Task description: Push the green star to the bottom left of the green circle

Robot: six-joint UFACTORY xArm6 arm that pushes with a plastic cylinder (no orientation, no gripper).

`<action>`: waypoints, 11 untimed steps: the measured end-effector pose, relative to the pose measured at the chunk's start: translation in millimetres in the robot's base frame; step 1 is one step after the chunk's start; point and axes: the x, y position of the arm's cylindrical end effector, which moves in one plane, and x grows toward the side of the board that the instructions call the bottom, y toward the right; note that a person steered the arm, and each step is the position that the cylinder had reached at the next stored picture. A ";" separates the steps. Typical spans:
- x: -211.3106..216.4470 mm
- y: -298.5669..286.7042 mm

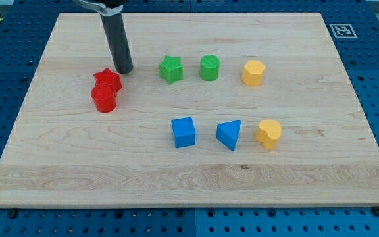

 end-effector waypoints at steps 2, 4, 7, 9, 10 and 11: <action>0.0 31.7; 0.0 40.0; 9.4 47.2; 9.4 85.6; 15.5 90.7; 42.2 108.6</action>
